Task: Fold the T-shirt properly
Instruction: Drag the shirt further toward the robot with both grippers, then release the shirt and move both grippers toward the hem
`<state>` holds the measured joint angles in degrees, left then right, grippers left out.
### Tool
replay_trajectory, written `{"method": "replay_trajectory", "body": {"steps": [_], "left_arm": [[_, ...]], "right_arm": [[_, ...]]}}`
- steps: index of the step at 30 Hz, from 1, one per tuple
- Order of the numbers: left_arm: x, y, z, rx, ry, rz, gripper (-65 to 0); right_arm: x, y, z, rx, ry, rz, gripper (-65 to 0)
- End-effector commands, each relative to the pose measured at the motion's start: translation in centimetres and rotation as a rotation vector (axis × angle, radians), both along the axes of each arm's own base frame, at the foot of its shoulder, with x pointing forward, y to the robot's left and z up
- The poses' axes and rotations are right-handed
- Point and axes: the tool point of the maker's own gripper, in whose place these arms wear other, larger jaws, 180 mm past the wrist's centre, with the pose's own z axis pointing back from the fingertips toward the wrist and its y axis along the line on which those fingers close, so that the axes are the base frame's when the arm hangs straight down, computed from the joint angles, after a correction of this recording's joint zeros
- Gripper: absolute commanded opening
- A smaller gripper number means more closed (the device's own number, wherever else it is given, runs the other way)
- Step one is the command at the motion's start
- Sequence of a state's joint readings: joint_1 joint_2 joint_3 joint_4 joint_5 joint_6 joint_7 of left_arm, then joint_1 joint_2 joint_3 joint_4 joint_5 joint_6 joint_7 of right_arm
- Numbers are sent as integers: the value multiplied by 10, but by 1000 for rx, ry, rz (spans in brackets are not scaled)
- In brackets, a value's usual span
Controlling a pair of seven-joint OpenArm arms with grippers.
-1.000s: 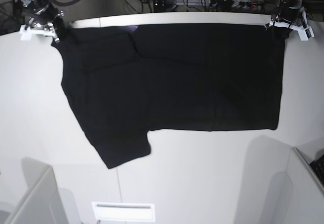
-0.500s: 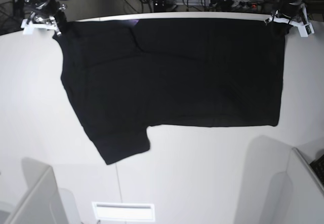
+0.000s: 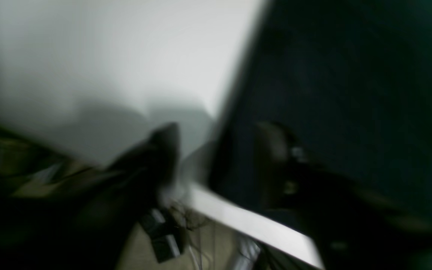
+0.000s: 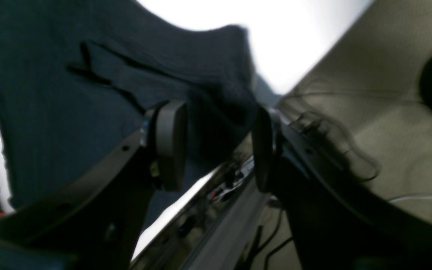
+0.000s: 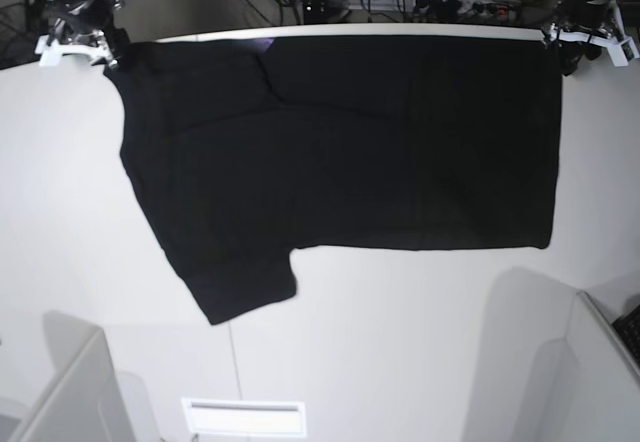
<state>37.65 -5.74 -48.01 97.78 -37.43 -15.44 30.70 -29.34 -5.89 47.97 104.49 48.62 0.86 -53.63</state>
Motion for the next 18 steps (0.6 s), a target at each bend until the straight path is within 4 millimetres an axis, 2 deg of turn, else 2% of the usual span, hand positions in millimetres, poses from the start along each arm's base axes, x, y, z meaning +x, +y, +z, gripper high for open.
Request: {"method": "replay_trajectory", "body": {"steps": [1,2,6,9,12,18], "left_arm": [[4,10,18,48,-40,-1,-234],[3,16,24,64,-47,10,-225],[5,32,53,138,-93,32,-224],[11,34,68,171,-119,19,-224],[27,28,75,173,-160,-5,-225],[54,28,87,181,-243,-2,-227]], "right_arm": [[7,-6,15,-39,-44,8,-380],[8,-8,19,-52,-52,11,-380],[8,-34,36,-116,-85,-56,-383],[15,-51,46,-150,-117,-95,-380],[40,-69,62,-199,-173,-70,-378],[94,-77,56,-225,-180,22,-378]]}}
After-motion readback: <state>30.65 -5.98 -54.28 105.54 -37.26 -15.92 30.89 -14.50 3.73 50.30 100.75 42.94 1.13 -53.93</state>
